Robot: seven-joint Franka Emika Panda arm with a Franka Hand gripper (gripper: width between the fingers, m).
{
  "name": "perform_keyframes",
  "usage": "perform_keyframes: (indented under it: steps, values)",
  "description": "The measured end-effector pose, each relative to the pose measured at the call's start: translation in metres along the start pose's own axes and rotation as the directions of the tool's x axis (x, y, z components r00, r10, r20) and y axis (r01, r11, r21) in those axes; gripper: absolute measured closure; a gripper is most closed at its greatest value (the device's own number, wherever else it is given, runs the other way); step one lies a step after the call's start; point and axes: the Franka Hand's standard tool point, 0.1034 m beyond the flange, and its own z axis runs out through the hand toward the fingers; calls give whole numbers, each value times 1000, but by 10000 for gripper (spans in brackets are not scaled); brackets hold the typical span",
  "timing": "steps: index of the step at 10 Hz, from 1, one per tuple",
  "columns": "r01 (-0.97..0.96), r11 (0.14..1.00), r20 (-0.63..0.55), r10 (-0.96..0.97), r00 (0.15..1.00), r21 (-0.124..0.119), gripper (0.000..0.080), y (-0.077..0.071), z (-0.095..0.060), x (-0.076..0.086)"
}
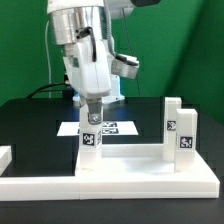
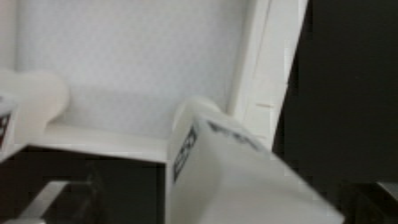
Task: Assemble desk
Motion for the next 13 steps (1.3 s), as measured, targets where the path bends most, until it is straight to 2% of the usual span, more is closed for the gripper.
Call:
perform_keyframes:
  steps: [1,2,3,4,5,7,8,9,10,11,13]
  values:
    - [81,997,0,-81,997,-1,151,0,0,0]
    - [240,971,-21,-240,971,-15,151,0,0,1]
    - [480,876,-56,-482,874,-49,151,-3,1,0]
    - [659,749,-49,-662,748,-65,151,-6,2,-4]
    - [728,682,-40,-731,681,-68,151,-7,1,-4]
    - [705,706,-41,-708,705,-67,178,-6,1,-4]
    - [664,745,-44,-667,744,-62,178,-7,1,-4]
    - [595,801,-50,-598,800,-58,356,-7,1,-4]
    - [550,833,-53,-553,832,-56,356,-6,1,-4]
    - [489,870,-56,-492,869,-58,501,-4,1,-1]
    - [318,947,-67,-320,945,-42,502,-3,2,0]
